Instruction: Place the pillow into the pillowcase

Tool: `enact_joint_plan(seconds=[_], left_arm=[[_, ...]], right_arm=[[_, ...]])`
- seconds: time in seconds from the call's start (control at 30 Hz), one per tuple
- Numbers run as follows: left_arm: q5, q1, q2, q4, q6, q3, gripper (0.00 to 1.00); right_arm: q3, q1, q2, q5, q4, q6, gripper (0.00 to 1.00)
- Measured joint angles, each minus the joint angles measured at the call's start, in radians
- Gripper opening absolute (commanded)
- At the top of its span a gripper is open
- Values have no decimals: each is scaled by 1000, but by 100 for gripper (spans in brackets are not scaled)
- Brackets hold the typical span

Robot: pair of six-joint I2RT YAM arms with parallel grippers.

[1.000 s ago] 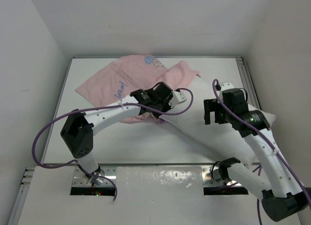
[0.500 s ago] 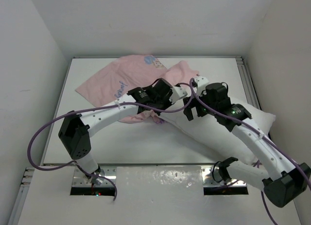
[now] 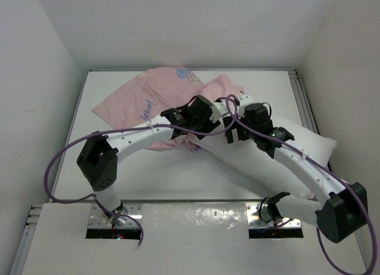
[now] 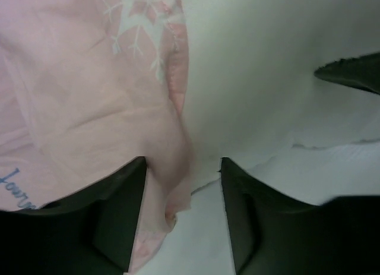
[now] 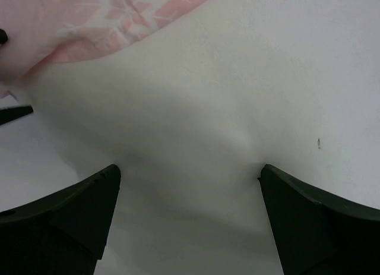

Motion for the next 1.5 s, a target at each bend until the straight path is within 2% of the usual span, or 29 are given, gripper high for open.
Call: enact_joint_plan(seconds=[0.03, 0.07, 0.1, 0.13, 0.17, 0.2, 0.23, 0.27, 0.3, 0.37, 0.53, 0.7, 0.97, 1.17, 1.43, 1.5], left_arm=[[-2, 2, 7, 18, -3, -11, 36], [-6, 3, 15, 36, -5, -23, 14], [-9, 5, 23, 51, -12, -36, 5], [-17, 6, 28, 66, -3, -51, 0], [-21, 7, 33, 73, -4, -62, 0], [-25, 7, 37, 78, -3, -69, 0], [-26, 7, 40, 77, -3, -71, 0], [-24, 7, 42, 76, -4, -71, 0], [-22, 7, 41, 76, -4, -71, 0], [-3, 7, 41, 60, -3, -55, 0], [66, 5, 41, -36, 29, 63, 0], [151, 3, 41, -127, 98, 171, 0], [341, 6, 41, -262, 214, 331, 0], [439, 39, 39, -269, 240, 318, 0], [415, 48, 39, -240, 239, 263, 2], [397, 47, 39, -227, 233, 242, 0]], right_arm=[[-19, -4, 6, -2, 22, 8, 99], [-34, -10, 17, -3, 40, 16, 99], [-46, -14, 31, -4, 54, 22, 99], [-61, -19, 48, -8, 72, 28, 99], [-73, -22, 63, -13, 88, 35, 98], [-86, -22, 69, -18, 106, 41, 92], [-103, -23, 83, -32, 128, 47, 69], [-123, -23, 88, -45, 153, 53, 55], [-141, -24, 89, -59, 177, 64, 34], [-167, -30, 83, -96, 219, 90, 0], [-180, -40, 30, -156, 269, 169, 0], [-182, -72, -71, -153, 313, 257, 0], [-217, -93, -167, 0, 428, 506, 0], [-285, -88, -225, 152, 466, 668, 0], [-335, -85, -239, 250, 466, 797, 0], [-335, -77, -220, 258, 472, 821, 0]])
